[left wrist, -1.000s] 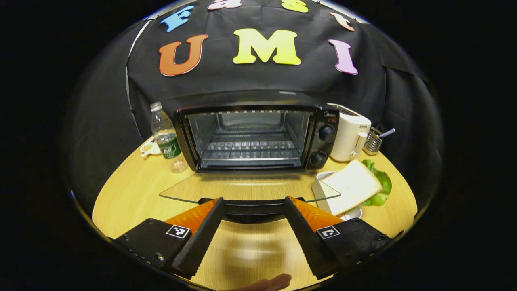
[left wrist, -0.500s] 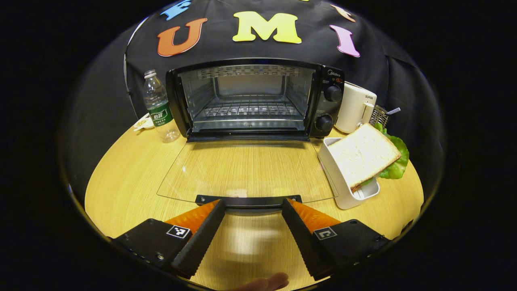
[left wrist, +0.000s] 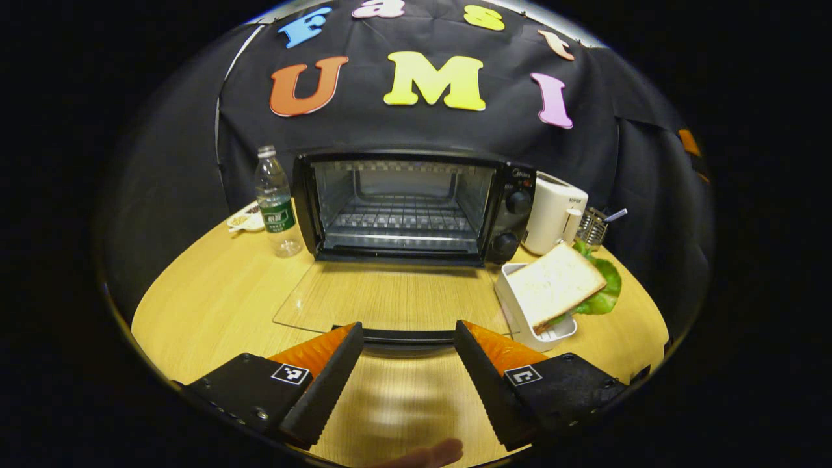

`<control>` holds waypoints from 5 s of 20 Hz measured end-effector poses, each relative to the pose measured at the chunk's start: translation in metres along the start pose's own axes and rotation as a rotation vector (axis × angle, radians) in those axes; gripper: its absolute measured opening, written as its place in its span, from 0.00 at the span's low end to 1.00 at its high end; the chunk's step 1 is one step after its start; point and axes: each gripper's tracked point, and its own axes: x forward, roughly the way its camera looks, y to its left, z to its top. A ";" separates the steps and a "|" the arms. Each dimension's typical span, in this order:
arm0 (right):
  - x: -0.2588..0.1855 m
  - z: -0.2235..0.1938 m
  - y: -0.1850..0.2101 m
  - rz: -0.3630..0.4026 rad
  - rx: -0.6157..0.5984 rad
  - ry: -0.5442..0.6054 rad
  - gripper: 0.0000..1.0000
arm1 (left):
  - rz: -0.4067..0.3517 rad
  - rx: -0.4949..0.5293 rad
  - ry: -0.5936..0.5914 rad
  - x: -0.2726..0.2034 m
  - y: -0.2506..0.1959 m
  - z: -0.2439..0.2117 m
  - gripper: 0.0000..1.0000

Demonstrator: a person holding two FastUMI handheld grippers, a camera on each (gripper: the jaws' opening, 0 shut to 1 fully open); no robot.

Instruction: Open the electric oven with the left hand, put the food in, and close the electric oven.

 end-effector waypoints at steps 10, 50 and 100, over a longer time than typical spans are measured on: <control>0.069 -0.101 0.020 0.253 0.147 0.440 1.00 | -0.023 -0.002 -0.336 -0.067 -0.006 0.107 0.93; 0.055 -0.148 0.169 0.515 0.822 0.536 0.39 | 0.070 -0.020 -0.440 -0.167 0.099 0.102 0.93; 0.331 -0.147 0.299 -0.097 0.300 0.113 0.75 | 0.215 -0.049 -0.320 -0.175 0.214 0.050 0.94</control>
